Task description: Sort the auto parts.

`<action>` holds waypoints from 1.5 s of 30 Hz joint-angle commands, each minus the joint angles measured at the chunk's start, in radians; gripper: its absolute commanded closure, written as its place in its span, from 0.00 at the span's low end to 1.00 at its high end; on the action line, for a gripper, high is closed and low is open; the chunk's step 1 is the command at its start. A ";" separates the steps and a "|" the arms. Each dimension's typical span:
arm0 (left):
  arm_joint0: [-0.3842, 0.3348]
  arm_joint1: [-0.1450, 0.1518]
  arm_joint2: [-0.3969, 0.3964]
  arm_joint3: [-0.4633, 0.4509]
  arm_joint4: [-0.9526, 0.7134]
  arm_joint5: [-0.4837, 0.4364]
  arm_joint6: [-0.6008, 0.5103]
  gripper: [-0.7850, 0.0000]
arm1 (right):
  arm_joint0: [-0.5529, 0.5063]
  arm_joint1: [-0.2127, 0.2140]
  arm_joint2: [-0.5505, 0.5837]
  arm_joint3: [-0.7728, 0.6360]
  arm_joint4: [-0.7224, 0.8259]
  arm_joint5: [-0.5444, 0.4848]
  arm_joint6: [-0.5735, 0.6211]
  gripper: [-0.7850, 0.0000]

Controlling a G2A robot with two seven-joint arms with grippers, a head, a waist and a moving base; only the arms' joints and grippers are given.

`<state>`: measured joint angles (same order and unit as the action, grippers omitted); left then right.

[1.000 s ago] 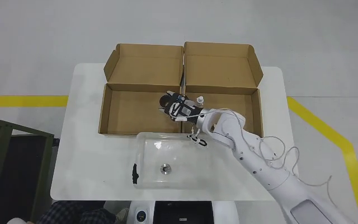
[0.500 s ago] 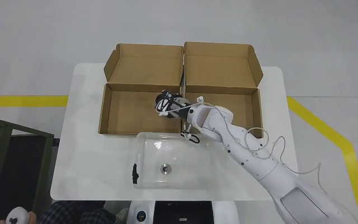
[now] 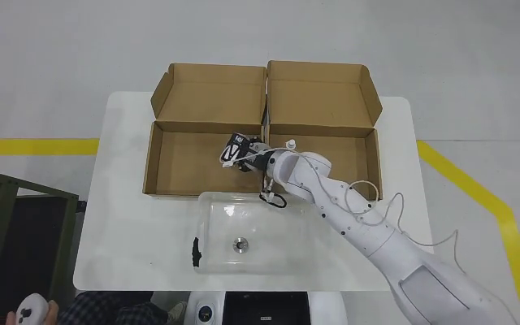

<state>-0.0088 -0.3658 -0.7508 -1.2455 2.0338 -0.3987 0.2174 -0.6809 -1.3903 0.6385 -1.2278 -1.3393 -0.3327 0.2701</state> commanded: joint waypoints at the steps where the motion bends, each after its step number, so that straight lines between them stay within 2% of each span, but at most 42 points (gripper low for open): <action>1: 0.000 0.000 0.000 0.000 0.000 0.000 0.000 0.00 | 0.001 -0.005 -0.001 0.008 -0.003 -0.001 0.000 0.63; 11: 0.000 0.000 0.000 0.000 0.000 0.000 0.000 0.00 | -0.004 -0.008 0.038 -0.008 -0.027 -0.008 0.012 0.34; 20: 0.000 0.000 0.000 0.000 0.000 0.000 0.000 0.00 | -0.074 0.013 0.103 -0.179 -0.017 -0.084 0.021 0.29; 33: 0.000 0.000 0.000 0.000 0.000 0.000 0.000 0.00 | -0.307 0.073 0.212 -0.528 -0.013 -0.235 0.134 0.25; 39: 0.000 0.000 0.000 0.000 0.000 0.000 0.000 0.00 | -0.373 0.093 0.238 -0.615 -0.009 -0.326 0.166 0.26; 42: 0.000 0.000 0.000 0.000 0.000 0.000 0.000 0.00 | -0.397 0.100 0.247 -0.641 0.001 -0.356 0.171 0.20; 45: 0.000 0.000 0.000 0.000 0.000 0.000 0.000 0.00 | -0.420 0.107 0.255 -0.667 0.005 -0.394 0.182 0.21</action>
<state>-0.0088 -0.3658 -0.7508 -1.2455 2.0338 -0.3987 0.2174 -1.0931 -1.2858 0.8902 -1.8859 -1.3343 -0.7135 0.4465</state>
